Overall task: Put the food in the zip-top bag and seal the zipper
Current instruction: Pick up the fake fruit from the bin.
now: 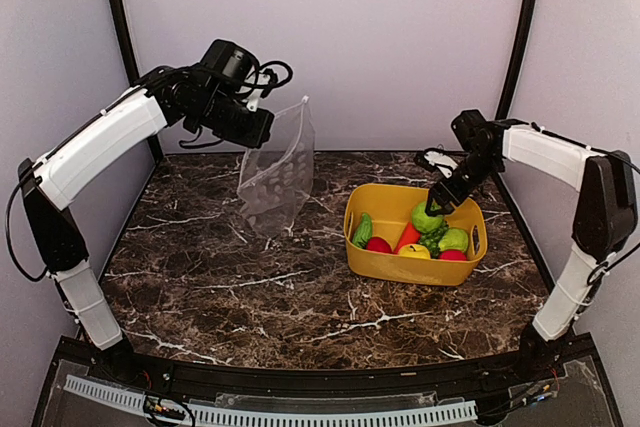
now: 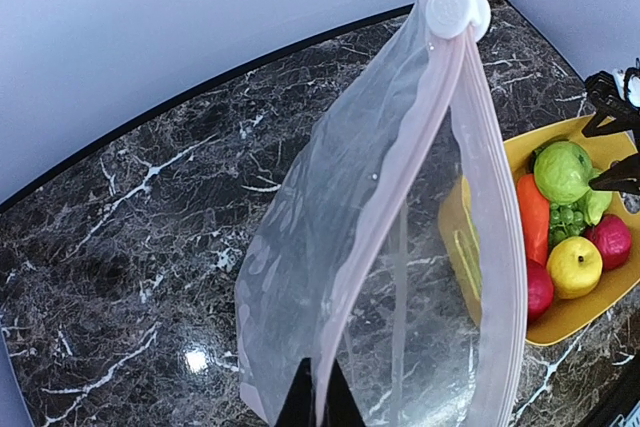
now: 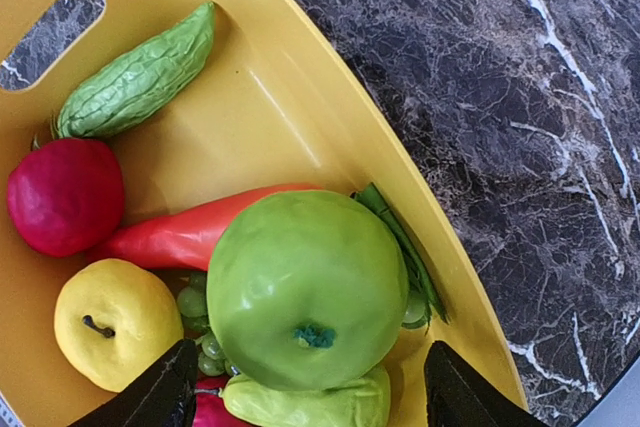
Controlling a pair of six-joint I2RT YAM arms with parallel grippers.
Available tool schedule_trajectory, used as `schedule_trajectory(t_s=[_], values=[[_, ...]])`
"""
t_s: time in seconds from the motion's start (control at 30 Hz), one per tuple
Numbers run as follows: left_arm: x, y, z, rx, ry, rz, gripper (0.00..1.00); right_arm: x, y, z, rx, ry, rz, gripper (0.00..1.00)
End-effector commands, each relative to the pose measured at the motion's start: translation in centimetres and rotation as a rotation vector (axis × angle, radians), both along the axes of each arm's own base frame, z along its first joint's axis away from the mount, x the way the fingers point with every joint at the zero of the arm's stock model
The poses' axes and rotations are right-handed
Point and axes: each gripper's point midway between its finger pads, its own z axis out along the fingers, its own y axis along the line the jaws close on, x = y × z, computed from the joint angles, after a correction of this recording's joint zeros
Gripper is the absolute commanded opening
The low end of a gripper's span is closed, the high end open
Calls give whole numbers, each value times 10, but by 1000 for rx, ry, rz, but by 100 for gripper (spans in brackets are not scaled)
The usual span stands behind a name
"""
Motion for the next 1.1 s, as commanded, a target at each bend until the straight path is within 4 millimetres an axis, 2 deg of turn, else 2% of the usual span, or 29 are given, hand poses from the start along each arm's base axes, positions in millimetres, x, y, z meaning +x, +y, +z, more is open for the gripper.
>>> schedule_trajectory(t_s=[0.0, 0.23, 0.67, 0.87, 1.07], values=[[-7, -3, -1, -49, 25, -17, 1, 6, 1, -8, -2, 25, -17, 76], [-7, -8, -10, -64, 48, -19, 1, 13, 6, -21, 8, 65, -24, 79], [-8, -9, -11, -75, 51, -24, 1, 17, 11, -33, 25, 99, -26, 78], [-9, -11, -13, -81, 56, -27, 1, 14, 12, -34, 30, 112, -22, 67], [-8, -11, -14, -81, 58, -26, 1, 12, 16, -10, 64, 86, -21, 58]])
